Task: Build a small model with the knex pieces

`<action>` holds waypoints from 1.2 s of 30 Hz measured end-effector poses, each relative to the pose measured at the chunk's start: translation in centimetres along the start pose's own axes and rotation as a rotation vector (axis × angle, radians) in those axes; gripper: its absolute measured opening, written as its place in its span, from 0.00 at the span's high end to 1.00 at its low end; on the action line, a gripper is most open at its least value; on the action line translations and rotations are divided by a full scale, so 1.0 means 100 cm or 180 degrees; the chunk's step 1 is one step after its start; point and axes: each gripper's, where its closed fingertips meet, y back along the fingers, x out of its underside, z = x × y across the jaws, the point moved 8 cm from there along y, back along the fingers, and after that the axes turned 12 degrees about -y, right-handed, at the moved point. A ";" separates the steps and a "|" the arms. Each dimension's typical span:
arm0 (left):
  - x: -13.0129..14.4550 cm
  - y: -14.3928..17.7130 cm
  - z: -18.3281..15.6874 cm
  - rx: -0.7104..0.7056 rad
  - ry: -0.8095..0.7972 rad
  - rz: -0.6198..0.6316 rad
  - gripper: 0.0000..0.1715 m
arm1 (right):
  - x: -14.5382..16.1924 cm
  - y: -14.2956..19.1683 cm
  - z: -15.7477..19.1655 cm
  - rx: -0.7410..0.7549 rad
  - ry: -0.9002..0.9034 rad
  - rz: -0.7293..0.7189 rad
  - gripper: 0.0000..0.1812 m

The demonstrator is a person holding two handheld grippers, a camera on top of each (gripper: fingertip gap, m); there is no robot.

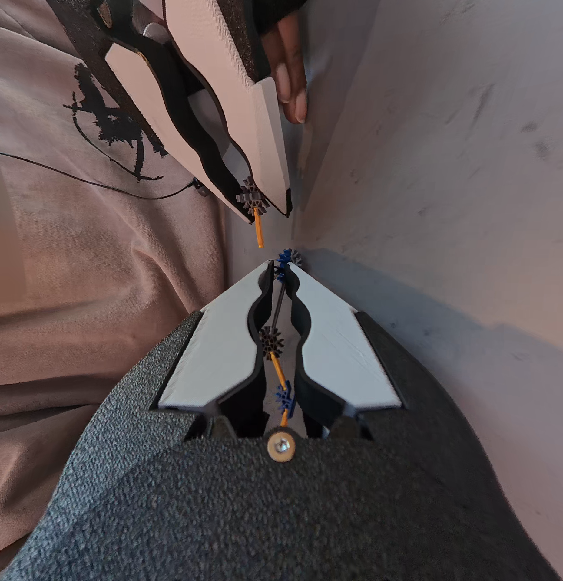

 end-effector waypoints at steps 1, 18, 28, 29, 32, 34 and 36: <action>0.000 0.001 0.002 -0.0028 0.0014 -0.0017 0.86 | -0.001 0.000 0.000 -0.0002 0.0016 0.0012 0.97; -0.003 -0.008 -0.004 -0.0647 -0.0469 0.0414 0.86 | 0.034 -0.017 0.046 0.2193 0.1320 -0.1063 0.90; -0.011 -0.013 -0.005 -0.0912 -0.0479 0.0644 0.86 | 0.045 -0.039 0.039 0.2952 0.1386 -0.1623 0.97; -0.012 -0.014 -0.005 -0.0927 -0.0485 0.0679 0.86 | 0.045 -0.039 0.039 0.2957 0.1386 -0.1631 0.97; -0.016 -0.014 -0.005 -0.1014 -0.0527 0.0811 0.86 | 0.044 -0.038 0.039 0.3029 0.1389 -0.1629 0.97; -0.019 -0.014 -0.006 -0.1036 -0.0536 0.0875 0.86 | 0.044 -0.038 0.039 0.3068 0.1395 -0.1615 0.98; -0.022 -0.013 -0.007 -0.1065 -0.0567 0.0961 0.86 | 0.043 -0.039 0.039 0.3090 0.1406 -0.1623 0.98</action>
